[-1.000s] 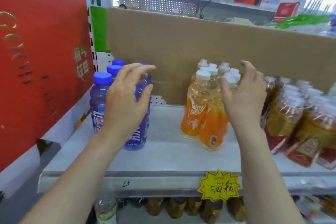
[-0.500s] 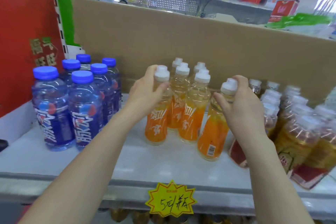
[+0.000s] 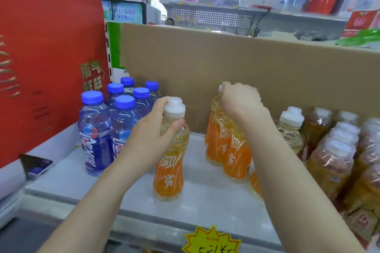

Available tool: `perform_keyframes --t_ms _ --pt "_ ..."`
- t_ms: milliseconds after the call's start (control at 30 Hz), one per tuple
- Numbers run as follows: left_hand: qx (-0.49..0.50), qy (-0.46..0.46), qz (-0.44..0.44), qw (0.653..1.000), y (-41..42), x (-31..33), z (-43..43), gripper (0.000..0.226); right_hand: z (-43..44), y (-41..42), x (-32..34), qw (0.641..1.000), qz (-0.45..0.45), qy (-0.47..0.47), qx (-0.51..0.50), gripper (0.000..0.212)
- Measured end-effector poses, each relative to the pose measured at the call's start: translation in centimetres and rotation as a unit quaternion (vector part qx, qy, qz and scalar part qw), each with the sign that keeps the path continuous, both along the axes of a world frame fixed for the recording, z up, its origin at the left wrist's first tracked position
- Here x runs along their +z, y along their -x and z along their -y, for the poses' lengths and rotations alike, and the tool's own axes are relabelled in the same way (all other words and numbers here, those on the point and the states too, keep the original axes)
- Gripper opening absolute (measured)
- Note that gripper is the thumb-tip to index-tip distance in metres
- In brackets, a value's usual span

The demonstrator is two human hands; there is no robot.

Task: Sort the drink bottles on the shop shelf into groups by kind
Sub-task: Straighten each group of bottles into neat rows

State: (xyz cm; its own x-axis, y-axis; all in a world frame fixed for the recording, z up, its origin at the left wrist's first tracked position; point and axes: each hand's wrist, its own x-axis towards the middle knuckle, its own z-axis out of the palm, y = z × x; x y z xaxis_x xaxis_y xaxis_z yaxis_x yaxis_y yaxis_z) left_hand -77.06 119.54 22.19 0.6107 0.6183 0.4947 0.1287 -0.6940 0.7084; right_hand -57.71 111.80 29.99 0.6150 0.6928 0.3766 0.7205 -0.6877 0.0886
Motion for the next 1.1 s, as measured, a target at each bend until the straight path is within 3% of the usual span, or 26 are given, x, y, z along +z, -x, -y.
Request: perform_keyframes --t_ms 67,200,533,667,767,933,1100 --pt "-0.001 0.003 0.003 1.000 0.0 -0.2 0.0 0.039 -0.8 -0.3 0.5 0.999 -0.011 0.030 -0.015 0.031" --pt "0.003 0.004 0.002 1.000 0.0 -0.4 0.1 0.043 -1.1 -0.7 0.2 1.000 -0.018 -0.020 0.013 0.020" --pt "-0.020 0.003 0.048 0.999 -0.7 -0.8 0.0 0.041 -0.1 0.2 -0.6 0.995 -0.064 -0.059 0.052 0.037" --pt "-0.061 -0.005 0.053 0.997 -3.4 -0.7 0.0 0.041 2.3 -0.1 -1.4 0.990 0.007 -0.113 0.089 0.048" --pt "-0.101 0.000 0.040 0.994 -6.4 -0.4 0.2 0.043 5.1 -0.6 -1.4 0.982 0.038 -0.176 0.051 0.044" --pt "-0.118 -0.005 0.049 0.992 -10.0 -0.2 0.0 0.052 7.0 -1.0 -1.9 0.992 -0.011 -0.129 -0.010 0.038" --pt "-0.140 0.020 0.080 0.987 -10.6 -0.7 -0.2 0.037 6.4 -0.9 -1.7 0.992 -0.027 -0.121 -0.018 0.034"
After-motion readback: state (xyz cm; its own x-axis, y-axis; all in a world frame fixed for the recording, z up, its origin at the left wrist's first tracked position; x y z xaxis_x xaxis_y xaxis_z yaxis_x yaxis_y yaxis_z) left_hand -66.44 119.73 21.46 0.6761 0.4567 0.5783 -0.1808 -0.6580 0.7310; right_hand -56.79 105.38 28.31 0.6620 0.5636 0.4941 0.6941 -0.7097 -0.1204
